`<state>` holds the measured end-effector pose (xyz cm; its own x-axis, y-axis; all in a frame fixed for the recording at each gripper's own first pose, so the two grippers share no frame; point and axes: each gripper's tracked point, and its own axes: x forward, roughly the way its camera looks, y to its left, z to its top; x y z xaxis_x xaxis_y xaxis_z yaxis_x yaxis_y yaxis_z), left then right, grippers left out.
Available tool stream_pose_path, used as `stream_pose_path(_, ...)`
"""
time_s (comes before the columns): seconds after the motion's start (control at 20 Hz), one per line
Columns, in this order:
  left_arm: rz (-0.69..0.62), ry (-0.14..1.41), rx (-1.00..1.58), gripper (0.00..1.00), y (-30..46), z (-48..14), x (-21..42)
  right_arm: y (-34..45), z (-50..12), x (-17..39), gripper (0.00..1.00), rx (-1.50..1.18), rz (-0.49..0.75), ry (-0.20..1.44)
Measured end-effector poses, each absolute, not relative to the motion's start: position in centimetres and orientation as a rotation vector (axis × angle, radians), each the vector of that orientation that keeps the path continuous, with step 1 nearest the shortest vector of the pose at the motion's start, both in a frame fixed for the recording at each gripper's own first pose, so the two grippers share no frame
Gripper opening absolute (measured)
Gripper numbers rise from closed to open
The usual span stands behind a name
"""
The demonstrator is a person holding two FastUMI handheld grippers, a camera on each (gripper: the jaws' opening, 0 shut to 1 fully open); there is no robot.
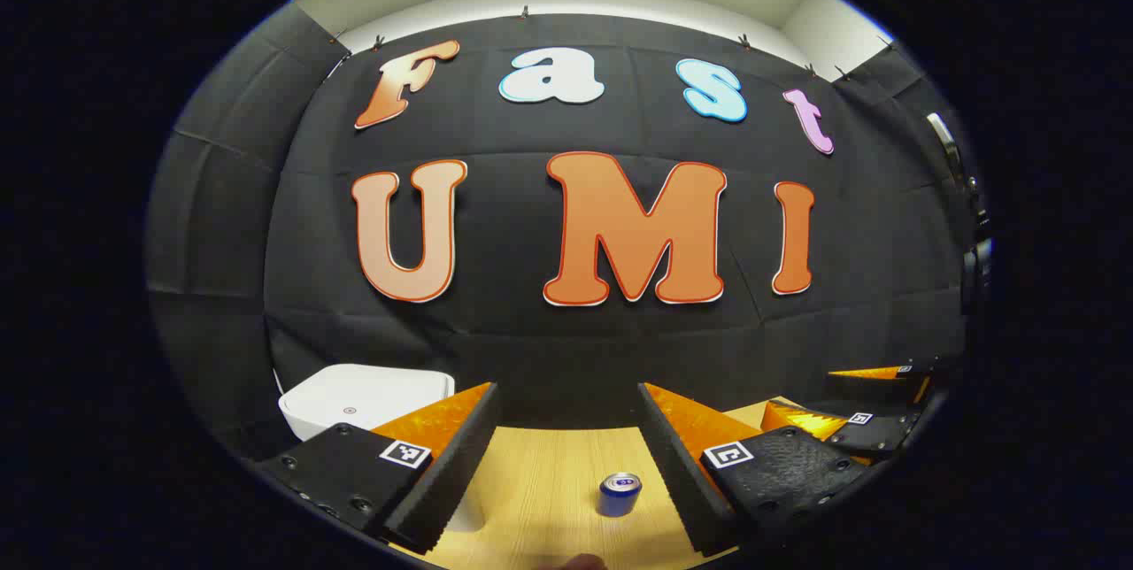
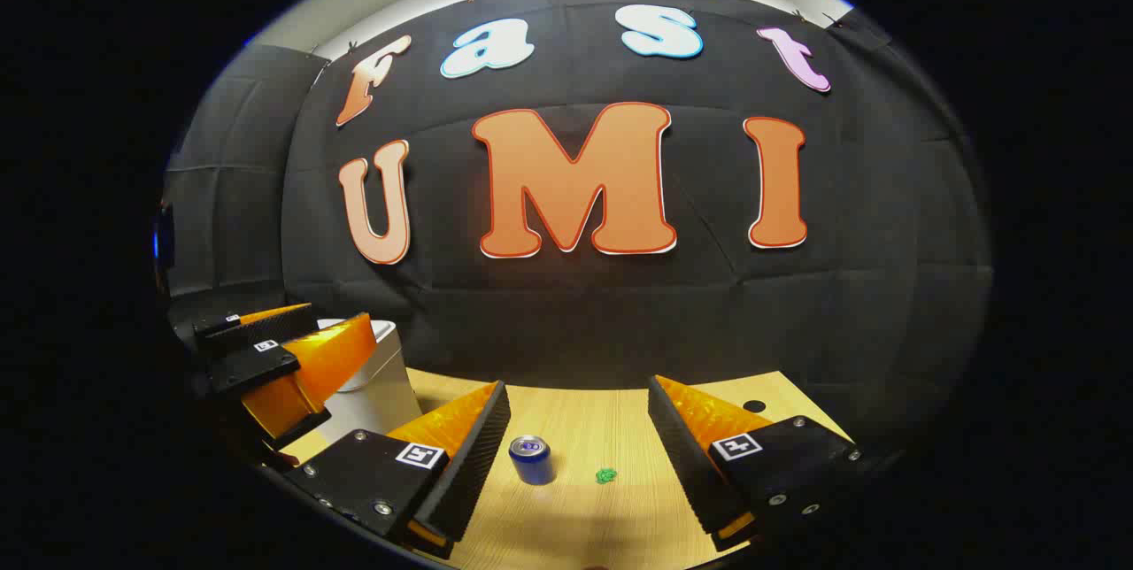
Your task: Press the lid of the desktop garbage bin to open it, pick up the crumpled paper on the desktop and throw it into the bin, then pick up the pop can on the desktop and drop it into the bin, and finally close the garbage bin lid.
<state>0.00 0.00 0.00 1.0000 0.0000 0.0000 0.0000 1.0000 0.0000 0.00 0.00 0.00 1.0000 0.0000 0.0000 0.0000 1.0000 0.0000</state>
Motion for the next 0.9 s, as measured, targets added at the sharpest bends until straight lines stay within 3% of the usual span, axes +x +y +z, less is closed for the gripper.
stream_pose_path(0.9,0.03,0.017,0.052,0.96,-0.2,-2.1,-0.5,-1.7,-1.8,-2.0,0.94,0.033,-0.029,-0.014)
